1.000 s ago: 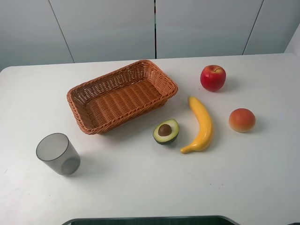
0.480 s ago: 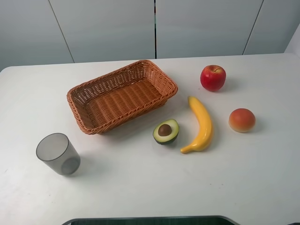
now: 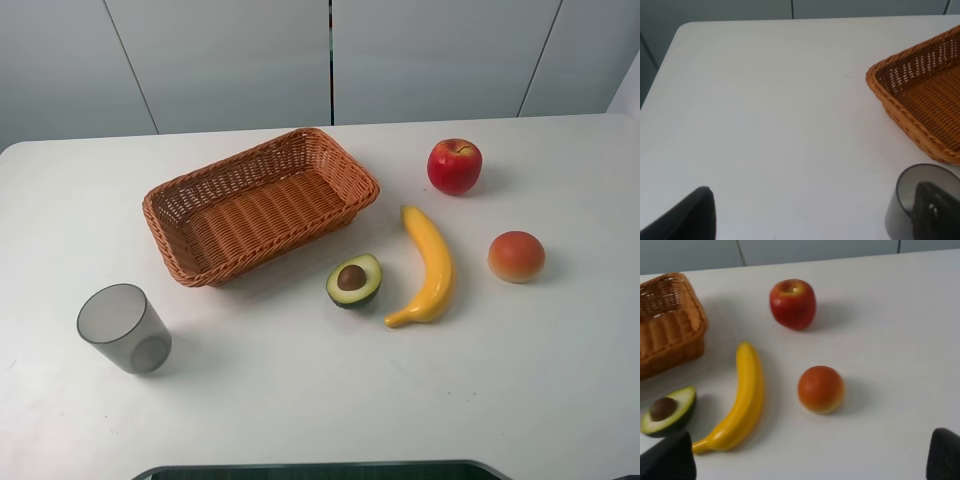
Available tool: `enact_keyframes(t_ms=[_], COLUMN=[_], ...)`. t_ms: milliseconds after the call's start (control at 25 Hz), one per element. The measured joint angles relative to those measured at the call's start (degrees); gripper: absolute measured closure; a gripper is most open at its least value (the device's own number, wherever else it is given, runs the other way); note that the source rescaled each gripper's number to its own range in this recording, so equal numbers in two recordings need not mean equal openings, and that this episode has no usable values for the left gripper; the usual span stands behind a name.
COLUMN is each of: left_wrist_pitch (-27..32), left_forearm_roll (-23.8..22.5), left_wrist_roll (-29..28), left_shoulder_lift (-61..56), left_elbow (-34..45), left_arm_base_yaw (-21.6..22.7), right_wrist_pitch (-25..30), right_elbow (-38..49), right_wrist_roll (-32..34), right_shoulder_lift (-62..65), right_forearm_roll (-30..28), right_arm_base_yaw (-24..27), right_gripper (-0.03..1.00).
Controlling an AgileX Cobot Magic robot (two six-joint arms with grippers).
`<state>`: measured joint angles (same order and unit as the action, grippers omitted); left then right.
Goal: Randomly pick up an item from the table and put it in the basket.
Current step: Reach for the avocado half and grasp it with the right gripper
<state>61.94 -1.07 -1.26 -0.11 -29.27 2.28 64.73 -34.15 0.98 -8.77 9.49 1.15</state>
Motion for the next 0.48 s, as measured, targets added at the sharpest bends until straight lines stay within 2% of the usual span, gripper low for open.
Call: enact_keyframes(t_ms=[320, 480], left_wrist_pitch=[0.00, 0.00], left_forearm_roll=[0.00, 0.00], left_wrist_roll=[0.00, 0.00], left_shoulder_lift=[0.00, 0.00], left_elbow=[0.00, 0.00], left_arm_base_yaw=[0.00, 0.00], right_wrist_pitch=[1.49, 1.60], right_elbow=[-8.28, -9.75], right_wrist_roll=[1.33, 1.33], right_shoulder_lift=[-19.52, -27.32], right_forearm_roll=[0.63, 1.50], right_arm_base_yaw=[-0.15, -5.34], right_gripper=[-0.03, -0.03])
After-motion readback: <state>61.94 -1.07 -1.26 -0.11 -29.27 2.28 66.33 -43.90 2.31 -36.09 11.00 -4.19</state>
